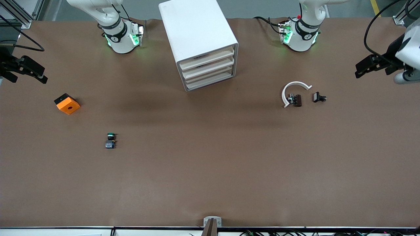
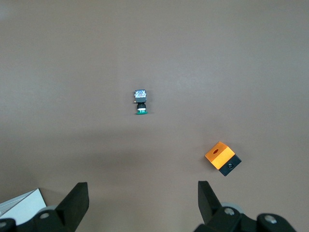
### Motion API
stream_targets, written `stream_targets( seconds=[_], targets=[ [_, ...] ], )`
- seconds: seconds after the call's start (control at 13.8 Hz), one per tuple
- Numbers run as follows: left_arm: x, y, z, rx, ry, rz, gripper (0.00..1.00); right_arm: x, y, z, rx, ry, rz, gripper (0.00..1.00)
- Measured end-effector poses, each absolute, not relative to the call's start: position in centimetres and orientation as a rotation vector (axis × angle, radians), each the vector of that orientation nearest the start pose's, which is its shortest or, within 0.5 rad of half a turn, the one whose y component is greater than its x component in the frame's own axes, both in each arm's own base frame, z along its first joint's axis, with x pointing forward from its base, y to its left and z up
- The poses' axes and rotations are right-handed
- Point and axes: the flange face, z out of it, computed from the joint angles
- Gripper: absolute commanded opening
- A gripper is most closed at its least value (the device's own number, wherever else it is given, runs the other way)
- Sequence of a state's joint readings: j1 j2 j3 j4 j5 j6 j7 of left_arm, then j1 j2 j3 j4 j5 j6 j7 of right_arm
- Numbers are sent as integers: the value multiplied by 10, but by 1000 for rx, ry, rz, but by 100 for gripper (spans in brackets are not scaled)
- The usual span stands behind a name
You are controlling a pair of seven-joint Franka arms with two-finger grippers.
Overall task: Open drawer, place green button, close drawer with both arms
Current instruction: 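Reach the button with the right gripper while the left gripper nears the drawer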
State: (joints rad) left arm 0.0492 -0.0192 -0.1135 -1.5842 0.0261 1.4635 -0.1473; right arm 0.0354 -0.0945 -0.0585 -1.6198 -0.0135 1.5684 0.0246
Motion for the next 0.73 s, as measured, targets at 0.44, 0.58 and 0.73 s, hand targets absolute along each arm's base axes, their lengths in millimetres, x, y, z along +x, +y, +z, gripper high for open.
stream_targets(
  seconds=[0.44, 0.58, 0.73],
  targets=[
    [597, -65, 498, -3088, -319, 382, 100, 557, 18, 593, -3155, -2, 82, 100],
    [609, -93, 458, -3095, -511, 465, 100, 580, 32, 549, -3160, -32, 124, 100],
    [613, -126, 422, -3041, -722, 572, 100, 603, 38, 492, -3165, -43, 169, 100]
  ],
)
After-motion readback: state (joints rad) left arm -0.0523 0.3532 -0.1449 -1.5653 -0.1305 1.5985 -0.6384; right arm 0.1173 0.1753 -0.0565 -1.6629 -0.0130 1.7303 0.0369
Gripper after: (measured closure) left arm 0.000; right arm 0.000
